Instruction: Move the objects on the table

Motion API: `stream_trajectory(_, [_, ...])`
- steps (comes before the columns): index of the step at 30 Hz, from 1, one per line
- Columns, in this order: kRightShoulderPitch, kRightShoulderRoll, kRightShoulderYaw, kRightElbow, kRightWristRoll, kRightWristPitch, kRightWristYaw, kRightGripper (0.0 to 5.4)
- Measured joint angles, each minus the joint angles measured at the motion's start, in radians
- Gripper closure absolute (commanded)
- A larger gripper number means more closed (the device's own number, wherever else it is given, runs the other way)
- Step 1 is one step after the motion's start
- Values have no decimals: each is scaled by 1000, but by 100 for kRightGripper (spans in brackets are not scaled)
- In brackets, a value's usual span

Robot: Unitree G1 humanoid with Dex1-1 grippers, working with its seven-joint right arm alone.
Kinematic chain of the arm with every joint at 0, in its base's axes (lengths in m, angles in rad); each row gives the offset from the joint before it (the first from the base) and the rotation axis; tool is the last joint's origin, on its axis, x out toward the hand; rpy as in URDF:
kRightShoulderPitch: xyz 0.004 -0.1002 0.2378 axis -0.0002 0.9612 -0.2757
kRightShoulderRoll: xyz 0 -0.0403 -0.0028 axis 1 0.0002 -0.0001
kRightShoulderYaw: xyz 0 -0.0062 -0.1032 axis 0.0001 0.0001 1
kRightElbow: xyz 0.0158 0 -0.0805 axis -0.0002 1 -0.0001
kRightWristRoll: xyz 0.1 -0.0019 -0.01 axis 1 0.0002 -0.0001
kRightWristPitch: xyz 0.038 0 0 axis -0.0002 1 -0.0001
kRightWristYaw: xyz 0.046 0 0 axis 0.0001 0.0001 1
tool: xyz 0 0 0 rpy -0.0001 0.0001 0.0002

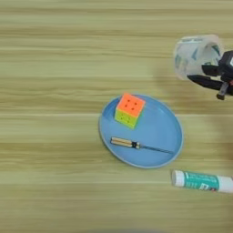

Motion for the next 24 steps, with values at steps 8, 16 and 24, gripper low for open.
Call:
stream_trajectory(8, [-120,-71,54,133,-68,-88,113,439])
stream_trajectory(16, [-222,-82,167,286,-181,-177,231,439])
stream_trajectory(24, [-284,-120,222,352,-278,-300,259,439])
